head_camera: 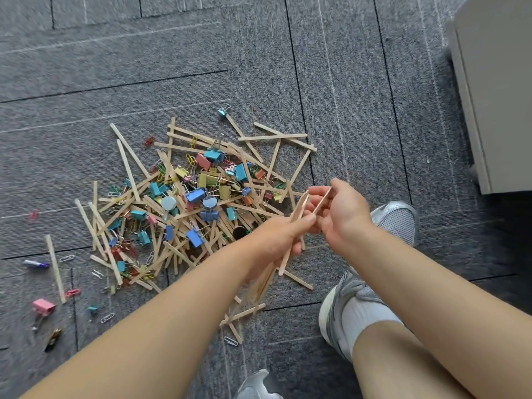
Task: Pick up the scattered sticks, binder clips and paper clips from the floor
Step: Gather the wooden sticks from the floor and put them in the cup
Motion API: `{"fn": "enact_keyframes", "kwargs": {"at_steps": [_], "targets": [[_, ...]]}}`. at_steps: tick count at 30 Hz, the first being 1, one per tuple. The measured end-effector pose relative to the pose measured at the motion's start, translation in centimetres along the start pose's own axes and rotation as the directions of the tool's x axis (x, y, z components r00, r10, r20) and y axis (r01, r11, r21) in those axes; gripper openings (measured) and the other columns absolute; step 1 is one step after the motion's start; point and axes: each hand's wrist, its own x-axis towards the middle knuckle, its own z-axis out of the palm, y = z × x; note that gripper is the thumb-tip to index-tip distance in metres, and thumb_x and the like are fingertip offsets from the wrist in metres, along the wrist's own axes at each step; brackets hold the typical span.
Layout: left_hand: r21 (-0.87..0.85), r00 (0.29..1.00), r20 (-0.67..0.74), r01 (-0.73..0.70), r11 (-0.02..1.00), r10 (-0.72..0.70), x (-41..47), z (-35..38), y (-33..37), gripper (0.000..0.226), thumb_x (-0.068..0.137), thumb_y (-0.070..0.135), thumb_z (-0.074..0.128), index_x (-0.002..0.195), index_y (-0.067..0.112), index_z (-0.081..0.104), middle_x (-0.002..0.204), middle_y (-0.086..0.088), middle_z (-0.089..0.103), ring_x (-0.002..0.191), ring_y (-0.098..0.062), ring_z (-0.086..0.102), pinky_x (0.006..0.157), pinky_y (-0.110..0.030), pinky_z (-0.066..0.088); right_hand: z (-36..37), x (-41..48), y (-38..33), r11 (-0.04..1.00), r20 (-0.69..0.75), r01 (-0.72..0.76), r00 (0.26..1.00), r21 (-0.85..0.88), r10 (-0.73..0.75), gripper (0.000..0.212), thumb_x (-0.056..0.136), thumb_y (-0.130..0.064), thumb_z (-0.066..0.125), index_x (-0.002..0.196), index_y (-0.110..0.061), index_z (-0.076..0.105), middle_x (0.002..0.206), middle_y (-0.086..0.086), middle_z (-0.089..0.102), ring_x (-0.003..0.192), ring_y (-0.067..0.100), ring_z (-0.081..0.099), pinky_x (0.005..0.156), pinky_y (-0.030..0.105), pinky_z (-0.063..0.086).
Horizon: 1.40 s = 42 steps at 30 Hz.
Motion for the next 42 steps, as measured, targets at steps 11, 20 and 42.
{"fn": "enact_keyframes", "kwargs": {"at_steps": [11,20,42], "targets": [[-0.623,0.905,-0.408,-0.177,0.762,-0.123,-1.8,-6.4,-3.0,0.023,0.098,0.028,0.047,0.107,0.007,0.052,0.061,0.001,0.049,0.052,-0.010,0.056,0.045,-0.019,0.050,1.8,2.9,6.1,-0.111,0.351,0.333,0.903,-0.936,-0.249,0.079,0.077,-0.060,0.063,0.129,-0.006,0.037,0.127,0.012,0.038,0.118,0.028,0.038,0.101,0.039,0.039],[-0.741,0.847,-0.450,-0.176,0.648,-0.284,-1.7,-7.3,-3.5,0.027,0.094,0.041,0.053,0.082,0.017,0.049,0.049,0.008,0.025,0.035,-0.005,0.019,0.030,-0.016,0.016,0.7,2.9,7.9,-0.481,0.610,0.480,0.777,-0.734,-0.156,0.039,0.092,-0.037,0.055,0.115,-0.008,0.043,0.115,0.009,0.047,0.106,0.025,0.046,0.089,0.034,0.045],[-0.689,0.946,-0.322,-0.209,0.694,-0.035,-1.4,-6.3,-1.6,0.051,0.068,0.053,0.065,0.101,0.016,0.060,0.075,0.006,0.056,0.039,-0.001,0.023,0.032,-0.012,0.022,2.5,-1.8,1.4,0.408,0.632,0.578,0.775,-0.707,-0.002,0.021,0.099,-0.019,0.036,0.084,-0.014,0.049,0.071,0.000,0.045,0.057,0.014,0.036,0.052,0.029,0.031]]}}
